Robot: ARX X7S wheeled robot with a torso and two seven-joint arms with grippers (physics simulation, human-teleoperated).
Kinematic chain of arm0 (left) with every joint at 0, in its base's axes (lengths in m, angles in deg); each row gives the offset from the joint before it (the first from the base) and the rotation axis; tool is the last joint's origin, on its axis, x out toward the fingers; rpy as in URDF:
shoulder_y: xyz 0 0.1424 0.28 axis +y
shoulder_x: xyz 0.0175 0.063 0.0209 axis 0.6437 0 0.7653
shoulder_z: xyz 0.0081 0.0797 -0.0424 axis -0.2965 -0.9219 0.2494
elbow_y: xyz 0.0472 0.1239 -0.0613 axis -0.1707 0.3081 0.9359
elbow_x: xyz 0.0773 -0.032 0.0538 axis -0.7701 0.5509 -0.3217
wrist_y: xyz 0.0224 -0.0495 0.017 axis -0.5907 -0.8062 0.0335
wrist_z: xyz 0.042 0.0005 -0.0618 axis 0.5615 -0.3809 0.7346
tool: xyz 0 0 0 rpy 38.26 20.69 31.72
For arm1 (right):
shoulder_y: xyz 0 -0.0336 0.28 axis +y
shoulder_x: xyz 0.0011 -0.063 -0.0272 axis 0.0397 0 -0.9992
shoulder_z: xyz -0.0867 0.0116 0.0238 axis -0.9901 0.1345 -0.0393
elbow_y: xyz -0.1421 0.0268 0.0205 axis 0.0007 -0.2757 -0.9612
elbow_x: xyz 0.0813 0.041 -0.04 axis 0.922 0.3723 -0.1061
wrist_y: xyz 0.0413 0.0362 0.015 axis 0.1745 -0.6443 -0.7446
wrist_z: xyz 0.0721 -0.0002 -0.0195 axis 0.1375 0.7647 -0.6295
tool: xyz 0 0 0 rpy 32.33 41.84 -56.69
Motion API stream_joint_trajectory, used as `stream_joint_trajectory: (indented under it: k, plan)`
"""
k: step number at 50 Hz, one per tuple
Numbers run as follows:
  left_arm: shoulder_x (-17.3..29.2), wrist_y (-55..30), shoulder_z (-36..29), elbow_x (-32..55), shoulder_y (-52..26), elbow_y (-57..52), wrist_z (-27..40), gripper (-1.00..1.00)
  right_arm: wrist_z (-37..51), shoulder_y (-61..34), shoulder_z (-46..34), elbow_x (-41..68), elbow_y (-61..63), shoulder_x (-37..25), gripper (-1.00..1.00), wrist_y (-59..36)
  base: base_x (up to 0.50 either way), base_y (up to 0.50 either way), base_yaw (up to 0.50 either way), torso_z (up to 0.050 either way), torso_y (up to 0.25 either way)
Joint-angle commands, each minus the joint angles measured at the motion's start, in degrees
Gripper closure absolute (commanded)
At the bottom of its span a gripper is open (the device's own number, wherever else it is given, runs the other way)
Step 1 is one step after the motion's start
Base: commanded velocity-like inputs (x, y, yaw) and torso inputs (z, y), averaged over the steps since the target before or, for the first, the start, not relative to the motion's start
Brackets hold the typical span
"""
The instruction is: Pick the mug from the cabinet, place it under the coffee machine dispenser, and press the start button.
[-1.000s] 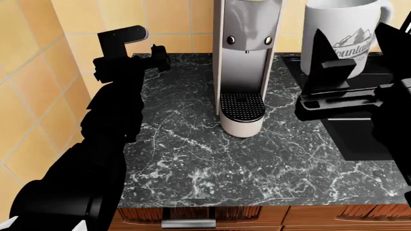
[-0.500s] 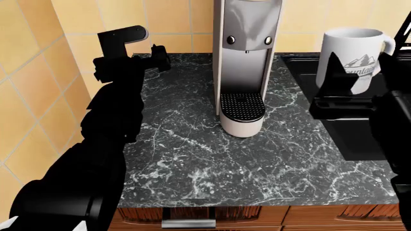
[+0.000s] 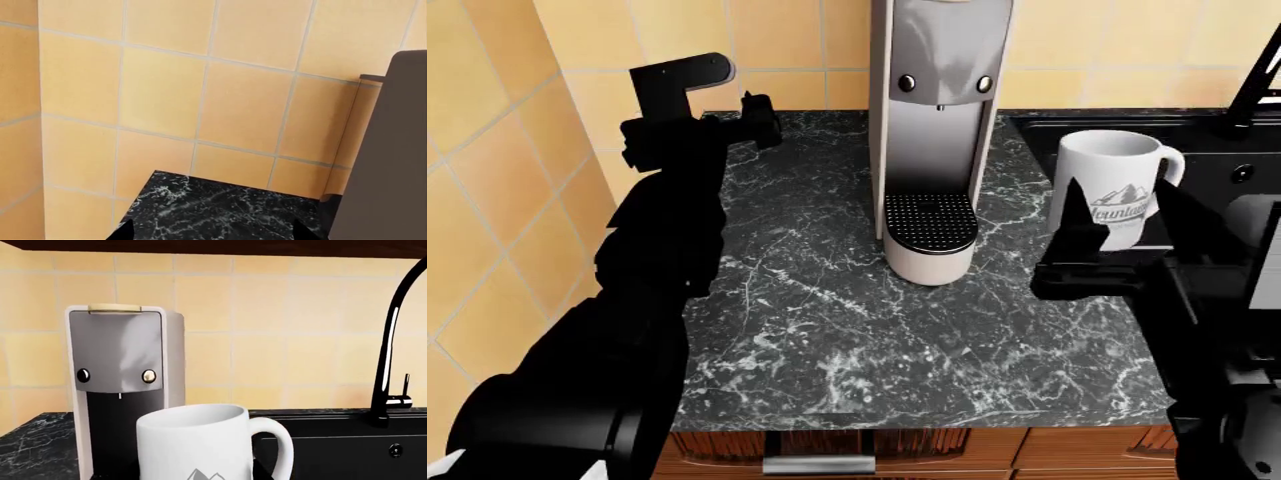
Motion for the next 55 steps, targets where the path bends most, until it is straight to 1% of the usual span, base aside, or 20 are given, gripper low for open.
stream_joint_trajectory:
  k: [1, 6, 15, 27, 34, 55]
  plan:
    - [0.05, 0.19, -0.54, 0.29, 0.10, -0.10, 0.16, -1.00, -1.03, 6.42, -0.30, -6.20, 1.51, 0.35, 1.00, 3.88, 0.00, 0.00, 0.00, 0.000, 0.000]
    - [0.04, 0.37, -0.83, 0.33, 0.12, -0.10, 0.28, -1.00, -1.48, 7.91, -1.03, -8.27, 1.78, 1.26, 1.00, 4.80, 0.00, 0.00, 0.00, 0.000, 0.000]
    - [0.06, 0.47, -1.12, 0.56, 0.18, -0.21, 0.29, -1.00, -3.75, 4.55, -2.78, -9.84, 0.19, 5.59, 1.00, 3.34, 0.00, 0.00, 0.00, 0.000, 0.000]
    - [0.19, -0.16, -1.63, 1.00, 0.58, -1.37, 0.53, -1.00, -7.48, 3.09, -5.20, -12.18, -4.67, 11.07, 1.00, 3.62, 0.00, 0.00, 0.00, 0.000, 0.000]
    - [0.12, 0.84, -1.78, 1.29, 0.12, 0.13, 0.17, -1.00, -8.30, 2.25, -5.67, -12.50, -5.81, 12.53, 1.00, 3.53, 0.00, 0.00, 0.00, 0.000, 0.000]
    - [0.16, 0.81, -2.51, 1.82, 0.09, 0.14, 0.31, -1.00, -10.26, -1.15, -6.86, -12.98, -8.91, 16.23, 1.00, 2.39, 0.00, 0.00, 0.00, 0.000, 0.000]
